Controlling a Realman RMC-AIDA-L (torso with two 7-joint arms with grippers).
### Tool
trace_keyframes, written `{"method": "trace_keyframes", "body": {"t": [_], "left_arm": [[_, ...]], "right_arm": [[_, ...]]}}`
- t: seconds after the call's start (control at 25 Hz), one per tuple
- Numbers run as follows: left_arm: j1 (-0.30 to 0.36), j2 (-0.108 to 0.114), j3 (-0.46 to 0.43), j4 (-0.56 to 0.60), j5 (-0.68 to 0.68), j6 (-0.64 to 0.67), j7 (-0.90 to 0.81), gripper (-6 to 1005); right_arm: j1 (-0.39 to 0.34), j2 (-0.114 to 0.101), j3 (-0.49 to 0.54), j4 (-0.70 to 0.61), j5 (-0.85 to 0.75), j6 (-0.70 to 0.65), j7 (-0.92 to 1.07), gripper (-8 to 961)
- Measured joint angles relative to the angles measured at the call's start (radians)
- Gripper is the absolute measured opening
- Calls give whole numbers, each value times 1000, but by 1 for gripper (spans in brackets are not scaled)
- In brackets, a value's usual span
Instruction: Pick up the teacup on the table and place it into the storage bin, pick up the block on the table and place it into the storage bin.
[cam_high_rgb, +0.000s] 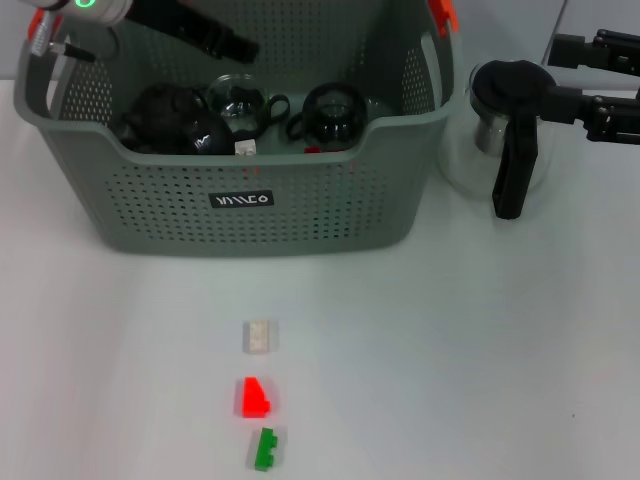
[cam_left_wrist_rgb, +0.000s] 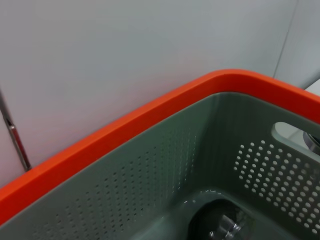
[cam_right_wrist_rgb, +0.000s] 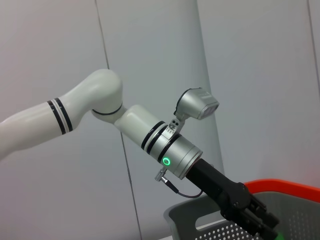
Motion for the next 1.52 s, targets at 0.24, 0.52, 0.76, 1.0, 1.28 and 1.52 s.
{"method": "trace_keyframes", "body": {"t": [0.24, 0.52, 0.76, 1.0, 1.28, 1.52], "left_arm": [[8, 4, 5, 22, 6, 36, 5, 567], [41, -22, 9, 235, -10, 296, 71, 768], [86, -85, 65, 476, 0, 533, 107, 920], [148, -108, 151, 614, -3, 658, 126, 960], [197, -134, 190, 631, -2, 715, 154, 951], [226, -146, 281, 527, 37, 620, 205, 944]], "right_arm": [[-2, 0, 3, -1, 0, 3, -12, 818], [-2, -2, 6, -1, 4, 7, -13, 817], [1, 1, 8, 1, 6, 25, -5, 817], [-1, 8, 8, 1, 33, 28, -3, 818], [-1, 12, 9, 4, 44, 29, -6, 818], [5, 13, 9, 18, 45, 29, -12, 818]]}}
